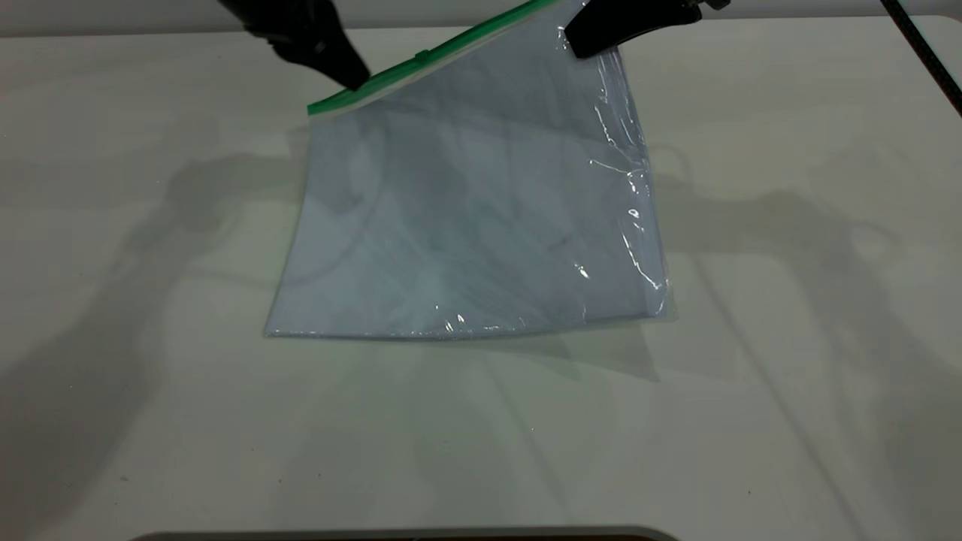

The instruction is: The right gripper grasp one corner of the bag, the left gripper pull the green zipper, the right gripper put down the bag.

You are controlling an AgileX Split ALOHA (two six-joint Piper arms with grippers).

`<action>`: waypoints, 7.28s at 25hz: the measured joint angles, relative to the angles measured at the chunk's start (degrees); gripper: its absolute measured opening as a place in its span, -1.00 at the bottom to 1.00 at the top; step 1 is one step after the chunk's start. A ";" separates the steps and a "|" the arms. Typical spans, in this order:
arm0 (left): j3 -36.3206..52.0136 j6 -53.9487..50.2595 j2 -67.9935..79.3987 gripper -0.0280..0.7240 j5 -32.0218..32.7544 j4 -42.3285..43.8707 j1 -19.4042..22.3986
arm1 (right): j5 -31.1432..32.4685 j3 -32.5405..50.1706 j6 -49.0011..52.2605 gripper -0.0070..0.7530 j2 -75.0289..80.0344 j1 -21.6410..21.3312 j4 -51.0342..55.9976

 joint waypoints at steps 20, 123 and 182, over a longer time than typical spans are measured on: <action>-7.57 0.07 2.06 0.14 6.81 -1.58 -4.89 | 1.24 0.00 -0.02 -0.89 0.00 0.00 0.18; -7.57 -0.47 7.85 -0.60 2.10 0.76 2.22 | 4.46 0.34 -2.09 -0.89 -3.69 -1.30 3.48; 44.88 -60.80 -79.55 0.10 25.67 33.82 1.71 | 15.18 48.32 79.48 0.28 -88.62 -0.29 -65.41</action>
